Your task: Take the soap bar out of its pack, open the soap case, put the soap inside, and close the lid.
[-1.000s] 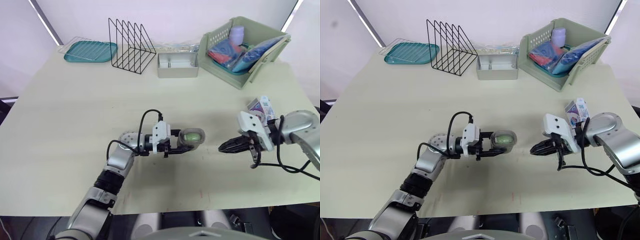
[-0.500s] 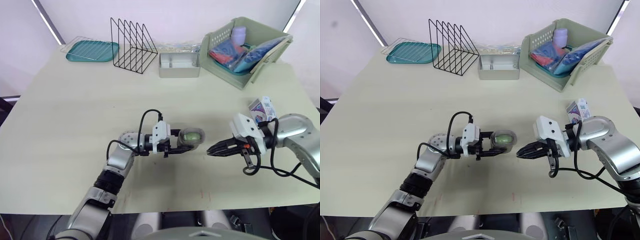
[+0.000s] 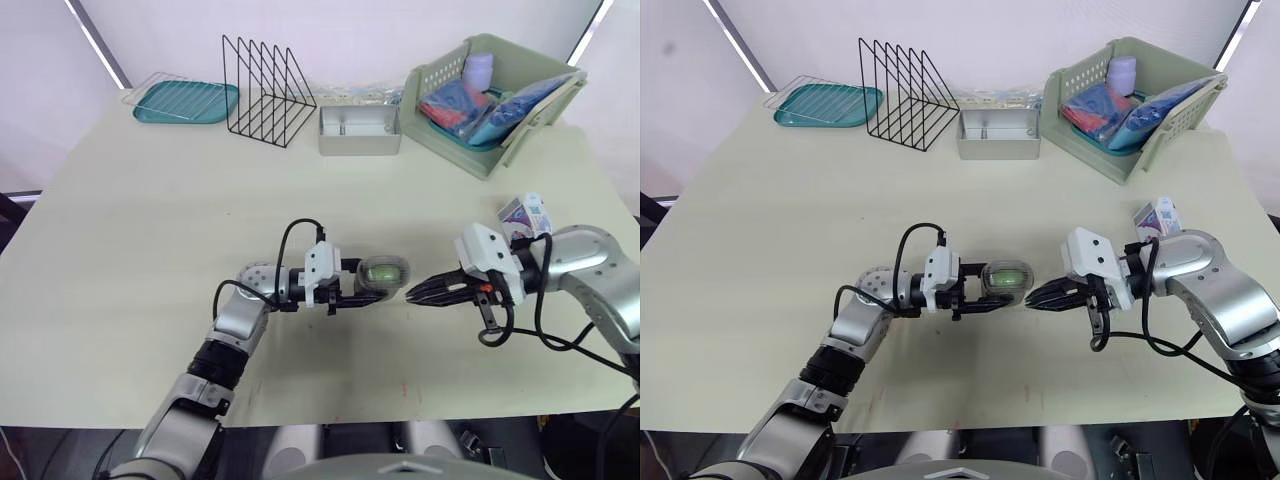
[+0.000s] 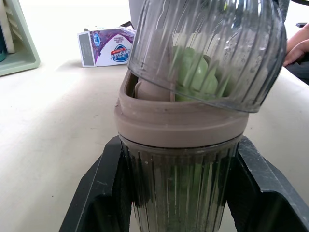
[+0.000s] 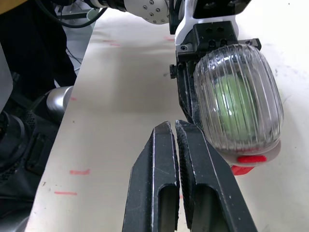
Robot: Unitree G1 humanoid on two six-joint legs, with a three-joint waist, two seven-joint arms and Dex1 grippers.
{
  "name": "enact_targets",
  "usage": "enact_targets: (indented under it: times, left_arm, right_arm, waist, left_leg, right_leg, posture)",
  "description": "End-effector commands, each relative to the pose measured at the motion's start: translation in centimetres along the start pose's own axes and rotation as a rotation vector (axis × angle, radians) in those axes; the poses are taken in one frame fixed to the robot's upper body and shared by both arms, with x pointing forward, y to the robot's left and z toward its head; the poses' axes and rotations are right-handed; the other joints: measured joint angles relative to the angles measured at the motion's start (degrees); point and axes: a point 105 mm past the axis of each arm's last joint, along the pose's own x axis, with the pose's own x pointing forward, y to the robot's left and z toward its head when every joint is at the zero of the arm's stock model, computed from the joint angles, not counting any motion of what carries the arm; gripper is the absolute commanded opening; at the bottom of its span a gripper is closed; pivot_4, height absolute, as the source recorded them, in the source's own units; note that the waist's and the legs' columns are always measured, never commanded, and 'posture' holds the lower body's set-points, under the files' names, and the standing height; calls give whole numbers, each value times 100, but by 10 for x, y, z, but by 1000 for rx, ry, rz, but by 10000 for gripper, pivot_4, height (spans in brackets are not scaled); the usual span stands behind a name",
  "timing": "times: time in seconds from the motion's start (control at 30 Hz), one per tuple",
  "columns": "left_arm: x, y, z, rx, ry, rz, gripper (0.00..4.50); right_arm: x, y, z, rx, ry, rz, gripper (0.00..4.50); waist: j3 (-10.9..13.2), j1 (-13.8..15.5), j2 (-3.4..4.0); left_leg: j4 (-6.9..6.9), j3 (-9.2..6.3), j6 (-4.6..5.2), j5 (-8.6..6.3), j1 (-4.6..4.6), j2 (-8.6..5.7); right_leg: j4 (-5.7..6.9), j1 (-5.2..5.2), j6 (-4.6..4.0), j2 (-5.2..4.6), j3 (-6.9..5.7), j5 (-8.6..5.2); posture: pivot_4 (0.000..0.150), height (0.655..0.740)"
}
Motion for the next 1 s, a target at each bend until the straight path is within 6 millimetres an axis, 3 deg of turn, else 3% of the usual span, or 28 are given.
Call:
enact_targets:
  times: [0.03, 1.0]
  left_arm:
    - [0, 2, 8, 40, -13, 3, 20324]
    - [0, 2, 8, 44, -8, 0, 20324]
  right_arm:
    - [0, -1, 8, -52, -16, -6, 1477]
    - [6, -10, 20, -84, -22, 8, 1477]
  waist:
    - [0, 0, 0]
    - [0, -2, 0]
  left_leg:
    - [0, 0, 0, 0, 0, 0]
    - [1, 0, 0, 0, 1, 0]
  right_leg:
    - [0, 0, 0, 0, 0, 0]
    - [3, 0, -1, 0, 0, 0]
  posture:
    - [1500, 7400]
    - [1500, 7400]
